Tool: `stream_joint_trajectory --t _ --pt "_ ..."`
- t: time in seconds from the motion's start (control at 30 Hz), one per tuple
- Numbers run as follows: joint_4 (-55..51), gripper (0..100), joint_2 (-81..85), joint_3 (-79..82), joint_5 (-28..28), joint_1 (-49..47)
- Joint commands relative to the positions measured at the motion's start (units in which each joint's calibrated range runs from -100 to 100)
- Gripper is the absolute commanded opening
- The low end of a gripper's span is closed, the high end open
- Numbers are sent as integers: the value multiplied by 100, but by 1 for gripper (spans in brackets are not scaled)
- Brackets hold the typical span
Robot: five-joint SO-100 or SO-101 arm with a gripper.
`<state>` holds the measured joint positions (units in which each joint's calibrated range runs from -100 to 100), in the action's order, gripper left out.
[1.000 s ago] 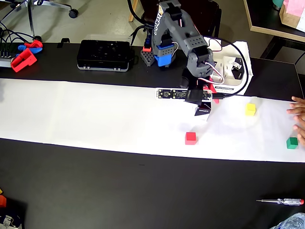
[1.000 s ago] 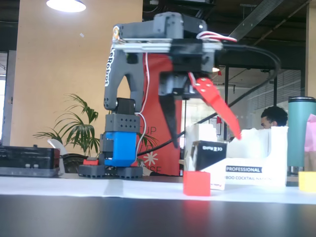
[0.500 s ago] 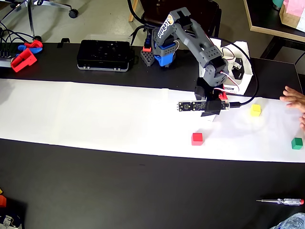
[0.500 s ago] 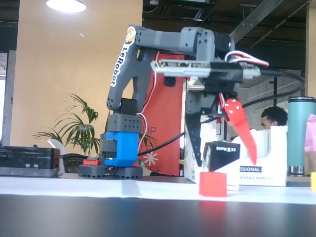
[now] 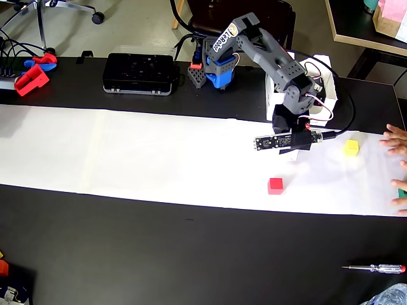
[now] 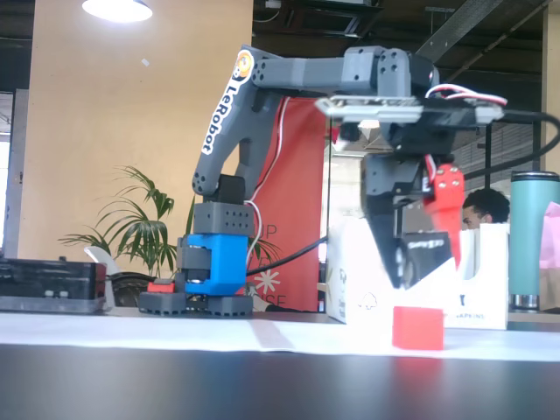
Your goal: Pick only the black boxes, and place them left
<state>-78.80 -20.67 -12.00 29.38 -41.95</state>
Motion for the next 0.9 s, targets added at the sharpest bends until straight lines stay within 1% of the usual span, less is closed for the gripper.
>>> stream_joint_trajectory --t 0.0,0.17,0.37,0.5,0.6,0.73,0.87 --pt "-435 10 538 -1140 -48 -149" --pt "-1055 10 1083 -1521 -54 -227" --pt "-1126 10 2016 -1371 -54 -314" --pt "-1110 10 2727 -723 -85 -626" --pt "-1110 10 3304 -85 -264 -1050" --pt "-1110 10 3920 713 -511 -1873" --pt "-1118 10 4236 1076 -769 -2635"
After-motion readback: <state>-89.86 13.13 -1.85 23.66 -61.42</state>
